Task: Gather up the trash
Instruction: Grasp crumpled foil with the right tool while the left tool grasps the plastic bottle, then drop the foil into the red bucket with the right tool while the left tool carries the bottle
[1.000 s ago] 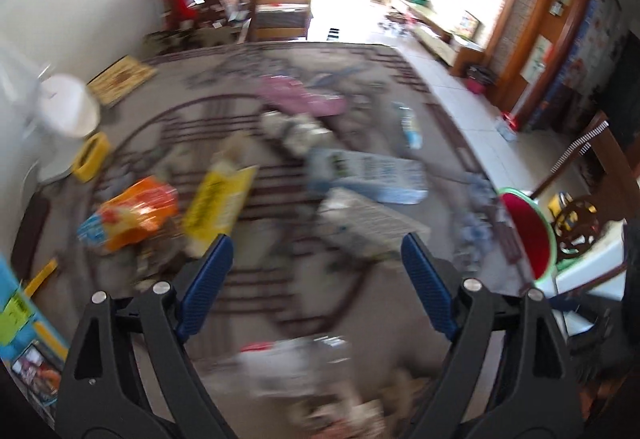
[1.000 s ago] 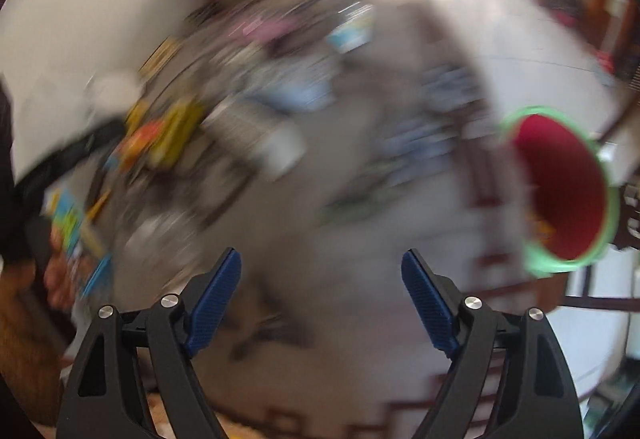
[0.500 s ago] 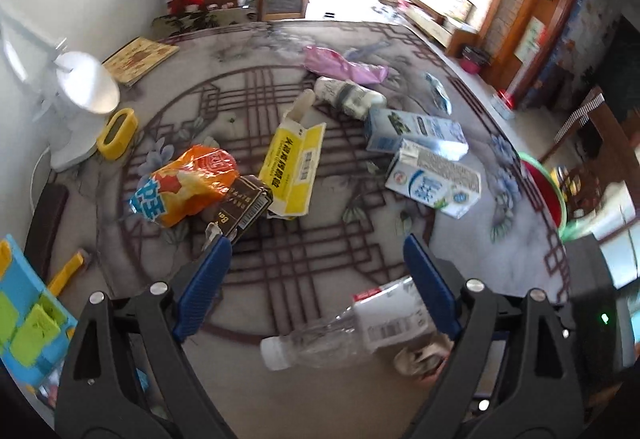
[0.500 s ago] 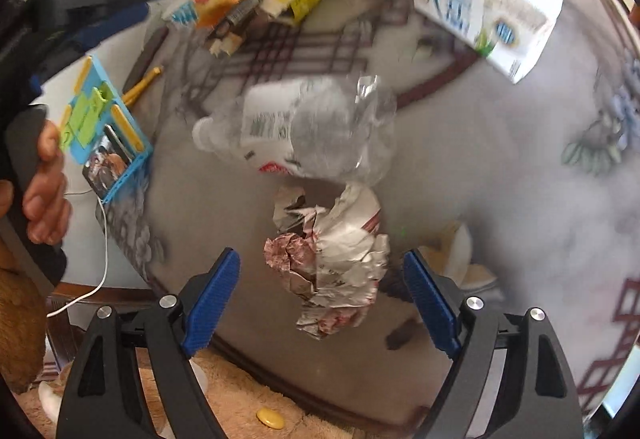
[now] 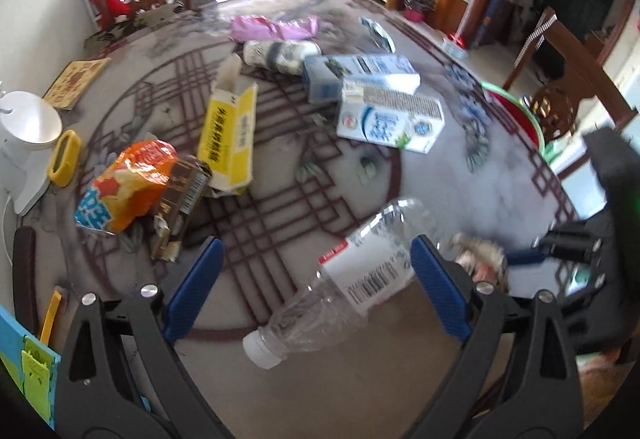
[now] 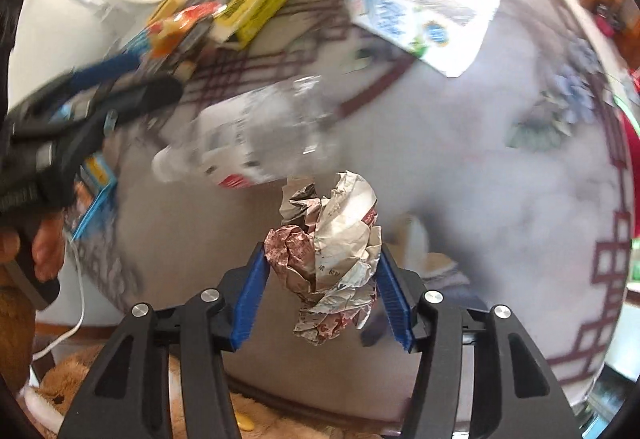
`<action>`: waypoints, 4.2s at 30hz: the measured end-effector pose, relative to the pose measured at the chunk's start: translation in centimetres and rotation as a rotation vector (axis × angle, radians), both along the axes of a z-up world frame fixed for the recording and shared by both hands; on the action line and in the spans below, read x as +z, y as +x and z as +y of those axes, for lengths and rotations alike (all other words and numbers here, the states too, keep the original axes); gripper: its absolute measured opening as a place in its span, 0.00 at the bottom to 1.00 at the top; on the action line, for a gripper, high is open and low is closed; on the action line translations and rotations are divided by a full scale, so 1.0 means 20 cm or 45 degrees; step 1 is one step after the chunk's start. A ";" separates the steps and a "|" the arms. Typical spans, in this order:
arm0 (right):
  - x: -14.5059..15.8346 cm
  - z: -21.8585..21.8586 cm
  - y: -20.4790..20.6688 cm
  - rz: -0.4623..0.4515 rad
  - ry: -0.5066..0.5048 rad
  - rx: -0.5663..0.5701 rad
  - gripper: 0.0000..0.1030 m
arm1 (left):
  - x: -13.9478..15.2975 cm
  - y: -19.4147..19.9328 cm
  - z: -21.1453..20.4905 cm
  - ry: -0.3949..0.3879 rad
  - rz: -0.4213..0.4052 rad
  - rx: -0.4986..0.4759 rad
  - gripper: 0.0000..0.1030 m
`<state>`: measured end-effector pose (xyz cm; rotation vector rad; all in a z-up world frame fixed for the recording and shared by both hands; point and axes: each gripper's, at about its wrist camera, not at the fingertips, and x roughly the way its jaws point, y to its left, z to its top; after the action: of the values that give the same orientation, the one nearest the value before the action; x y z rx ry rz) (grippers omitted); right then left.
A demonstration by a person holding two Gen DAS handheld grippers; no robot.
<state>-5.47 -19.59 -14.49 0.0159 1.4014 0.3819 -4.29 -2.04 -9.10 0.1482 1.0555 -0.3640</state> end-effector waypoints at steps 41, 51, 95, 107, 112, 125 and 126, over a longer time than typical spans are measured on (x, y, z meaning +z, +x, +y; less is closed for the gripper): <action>0.00 -0.14 0.02 -0.070 -0.151 -0.106 0.42 | -0.20 0.15 -0.05 -0.197 0.210 0.284 0.51; 0.08 -0.21 0.03 -0.132 -0.068 -0.118 0.38 | -0.17 0.16 -0.08 -0.203 0.193 0.300 0.51; 0.26 -1.18 0.26 -0.228 0.116 -0.337 0.38 | 0.03 0.29 -0.91 -0.208 0.127 0.256 0.51; 0.25 -1.77 0.43 -0.264 0.024 -0.610 0.38 | 0.03 0.44 -1.29 -0.222 0.145 0.133 0.51; 0.18 -1.93 0.51 -0.251 0.044 -0.705 0.53 | 0.02 0.51 -1.47 -0.203 0.151 0.054 0.51; 0.09 -2.16 0.49 -0.190 0.078 -0.890 0.65 | -0.03 0.67 -1.94 -0.198 0.165 -0.179 0.51; 0.08 -2.17 0.48 -0.183 0.076 -0.899 0.65 | -0.04 0.68 -1.96 -0.196 0.165 -0.195 0.51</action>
<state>4.10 -62.94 -12.92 0.5089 1.1542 -0.1620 9.24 -41.17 -9.80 0.0686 1.1421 -0.5979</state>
